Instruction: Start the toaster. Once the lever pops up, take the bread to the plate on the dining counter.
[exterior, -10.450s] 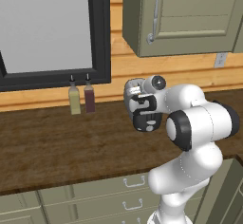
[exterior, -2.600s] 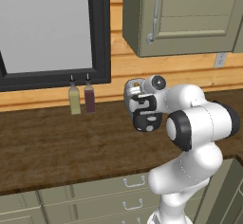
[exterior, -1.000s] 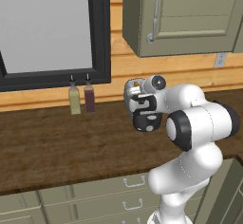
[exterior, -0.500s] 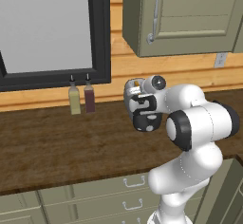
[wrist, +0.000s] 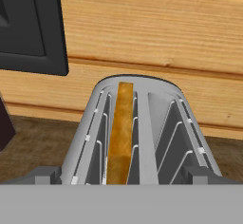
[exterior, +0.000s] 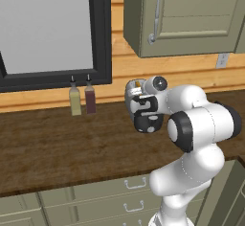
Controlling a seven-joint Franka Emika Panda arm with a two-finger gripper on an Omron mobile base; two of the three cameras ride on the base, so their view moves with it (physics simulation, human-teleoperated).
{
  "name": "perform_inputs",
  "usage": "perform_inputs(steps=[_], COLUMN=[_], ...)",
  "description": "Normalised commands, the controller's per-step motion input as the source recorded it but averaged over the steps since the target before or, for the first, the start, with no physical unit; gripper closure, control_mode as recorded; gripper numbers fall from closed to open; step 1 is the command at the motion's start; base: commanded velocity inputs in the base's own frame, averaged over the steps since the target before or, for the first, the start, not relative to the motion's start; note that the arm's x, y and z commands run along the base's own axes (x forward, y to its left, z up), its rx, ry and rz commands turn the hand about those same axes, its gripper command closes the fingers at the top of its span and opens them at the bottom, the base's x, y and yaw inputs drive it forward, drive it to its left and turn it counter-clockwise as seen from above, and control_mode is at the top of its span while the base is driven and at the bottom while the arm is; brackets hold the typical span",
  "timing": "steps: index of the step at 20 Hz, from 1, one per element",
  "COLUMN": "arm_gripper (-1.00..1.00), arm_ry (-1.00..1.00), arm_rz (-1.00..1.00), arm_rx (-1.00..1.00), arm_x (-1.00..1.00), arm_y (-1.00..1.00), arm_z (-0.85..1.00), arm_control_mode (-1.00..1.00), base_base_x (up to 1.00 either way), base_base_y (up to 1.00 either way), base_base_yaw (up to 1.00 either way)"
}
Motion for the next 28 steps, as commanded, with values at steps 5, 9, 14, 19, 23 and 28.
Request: perform_inputs(steps=[5, 9, 14, 19, 23, 28], arm_gripper=[-1.0, -1.0, -1.0, -1.0, -1.0, -1.0], arm_ry=[0.0, 0.0, 0.0, 0.0, 0.0, 0.0], arm_rz=[0.0, 0.0, 0.0, 0.0, 0.0, 0.0], arm_rx=[0.0, 0.0, 0.0, 0.0, 0.0, 0.0], arm_x=[0.0, 0.0, 0.0, 0.0, 0.0, 0.0], arm_y=[0.0, 0.0, 0.0, 0.0, 0.0, 0.0], arm_z=[0.0, 0.0, 0.0, 0.0, 0.0, 0.0], arm_control_mode=[-1.0, -1.0, -1.0, -1.0, -1.0, -1.0], base_base_x=[0.0, 0.0, 0.0, 0.0, 0.0, 0.0], base_base_y=[0.0, 0.0, 0.0, 0.0, 0.0, 0.0], base_base_yaw=[0.0, 0.0, 0.0, 0.0, 0.0, 0.0])
